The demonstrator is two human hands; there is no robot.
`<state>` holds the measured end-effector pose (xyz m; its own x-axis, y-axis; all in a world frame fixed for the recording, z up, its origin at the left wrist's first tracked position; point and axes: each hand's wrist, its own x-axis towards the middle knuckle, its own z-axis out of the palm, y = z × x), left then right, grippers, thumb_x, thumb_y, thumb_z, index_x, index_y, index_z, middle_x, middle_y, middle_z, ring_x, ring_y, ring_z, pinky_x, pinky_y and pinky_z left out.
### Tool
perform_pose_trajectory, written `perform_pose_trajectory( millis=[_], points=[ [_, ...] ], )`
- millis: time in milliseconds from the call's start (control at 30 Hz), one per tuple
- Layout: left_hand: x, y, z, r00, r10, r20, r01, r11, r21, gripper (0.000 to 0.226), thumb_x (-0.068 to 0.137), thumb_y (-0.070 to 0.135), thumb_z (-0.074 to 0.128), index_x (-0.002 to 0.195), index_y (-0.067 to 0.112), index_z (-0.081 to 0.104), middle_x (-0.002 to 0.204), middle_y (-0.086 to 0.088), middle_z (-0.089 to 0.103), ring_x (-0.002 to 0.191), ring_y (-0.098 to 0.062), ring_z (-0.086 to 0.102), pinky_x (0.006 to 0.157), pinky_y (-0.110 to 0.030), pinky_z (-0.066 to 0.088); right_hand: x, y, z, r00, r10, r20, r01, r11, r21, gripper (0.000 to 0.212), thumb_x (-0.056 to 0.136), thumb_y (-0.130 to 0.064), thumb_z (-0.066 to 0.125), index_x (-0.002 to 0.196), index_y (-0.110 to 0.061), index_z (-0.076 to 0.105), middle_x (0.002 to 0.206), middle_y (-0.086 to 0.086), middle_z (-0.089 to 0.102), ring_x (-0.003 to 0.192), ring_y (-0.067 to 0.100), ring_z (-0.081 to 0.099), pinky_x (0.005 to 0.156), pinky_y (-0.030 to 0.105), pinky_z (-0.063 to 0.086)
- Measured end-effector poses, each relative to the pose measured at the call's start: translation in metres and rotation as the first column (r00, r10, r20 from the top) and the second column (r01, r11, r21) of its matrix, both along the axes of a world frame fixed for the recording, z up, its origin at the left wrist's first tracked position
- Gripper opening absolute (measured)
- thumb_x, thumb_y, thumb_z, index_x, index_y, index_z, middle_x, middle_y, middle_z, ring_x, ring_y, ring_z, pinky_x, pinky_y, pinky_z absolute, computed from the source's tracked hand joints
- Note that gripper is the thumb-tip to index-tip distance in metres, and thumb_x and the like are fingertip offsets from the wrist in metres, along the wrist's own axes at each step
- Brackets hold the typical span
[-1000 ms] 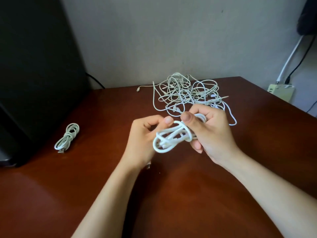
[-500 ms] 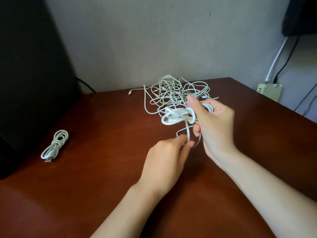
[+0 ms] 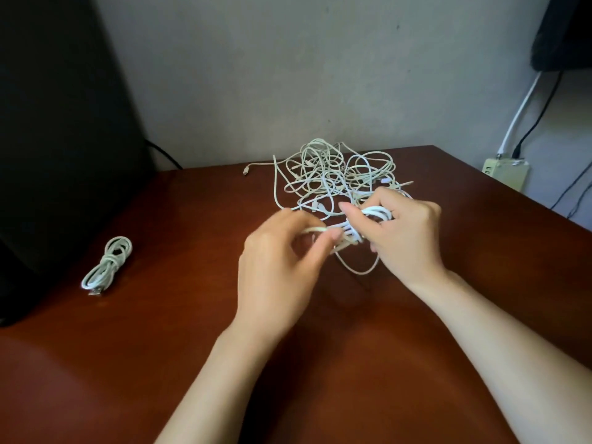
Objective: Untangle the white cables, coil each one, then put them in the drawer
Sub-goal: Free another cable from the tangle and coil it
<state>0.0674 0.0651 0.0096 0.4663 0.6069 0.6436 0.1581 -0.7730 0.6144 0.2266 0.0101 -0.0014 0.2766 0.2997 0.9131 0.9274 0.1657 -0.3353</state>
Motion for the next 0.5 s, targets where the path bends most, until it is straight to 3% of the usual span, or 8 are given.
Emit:
perform_pose_trajectory(
  millis=[100,233,300,400,500],
  points=[
    [-0.003,0.009,0.002,0.996,-0.068,0.064,0.081,0.972,-0.221,0.017,0.087,0.027,0.068,0.072,0.022,0.062,0.077,-0.001,0.058,0.068,-0.008,0.051,0.063,-0.017,0.036,-0.006,0.000,0.000,0.998,0.059,0.034,-0.059,0.998,0.011,0.039,0.082,-0.026,0.071,0.054,-0.001,0.060,0.038,-0.001,0.049,0.047,0.018,0.050,0.046,0.022,0.036],
    [-0.003,0.009,0.002,0.987,-0.147,0.069,0.161,0.940,-0.301,0.015,0.094,0.025,0.058,0.080,0.022,0.056,0.091,-0.008,0.052,0.078,-0.008,0.052,0.071,-0.012,0.038,-0.014,0.001,-0.001,0.990,0.082,0.116,-0.086,0.996,0.026,0.036,0.080,-0.023,0.072,0.053,-0.001,0.061,0.042,-0.006,0.048,0.048,0.014,0.045,0.044,0.020,0.034],
    [-0.002,0.009,0.002,0.979,-0.178,0.103,0.203,0.918,-0.340,0.015,0.096,0.029,0.053,0.082,0.024,0.052,0.089,-0.009,0.052,0.074,-0.006,0.051,0.068,-0.015,0.039,-0.019,0.002,-0.002,0.987,0.111,0.119,-0.114,0.993,0.025,0.037,0.079,-0.025,0.071,0.053,-0.001,0.061,0.042,-0.005,0.049,0.047,0.012,0.043,0.045,0.018,0.034],
    [-0.002,0.006,0.004,0.958,-0.219,0.185,0.281,0.843,-0.459,0.016,0.100,0.020,0.047,0.087,0.011,0.047,0.074,0.000,0.050,0.061,0.001,0.049,0.056,-0.012,0.040,-0.026,0.003,-0.005,0.970,0.179,0.164,-0.182,0.983,0.004,0.036,0.080,-0.024,0.071,0.054,-0.001,0.062,0.044,-0.004,0.052,0.050,0.008,0.042,0.049,0.014,0.032],
    [0.000,0.001,0.000,0.929,-0.282,0.240,0.370,0.737,-0.566,0.017,0.102,0.020,0.039,0.092,0.007,0.040,0.083,-0.009,0.051,0.071,-0.014,0.051,0.058,-0.015,0.046,-0.026,-0.001,-0.005,0.945,0.187,0.269,-0.198,0.980,0.016,0.036,0.080,-0.024,0.071,0.055,0.000,0.062,0.048,-0.001,0.057,0.048,0.014,0.049,0.048,0.018,0.037]
  ],
)
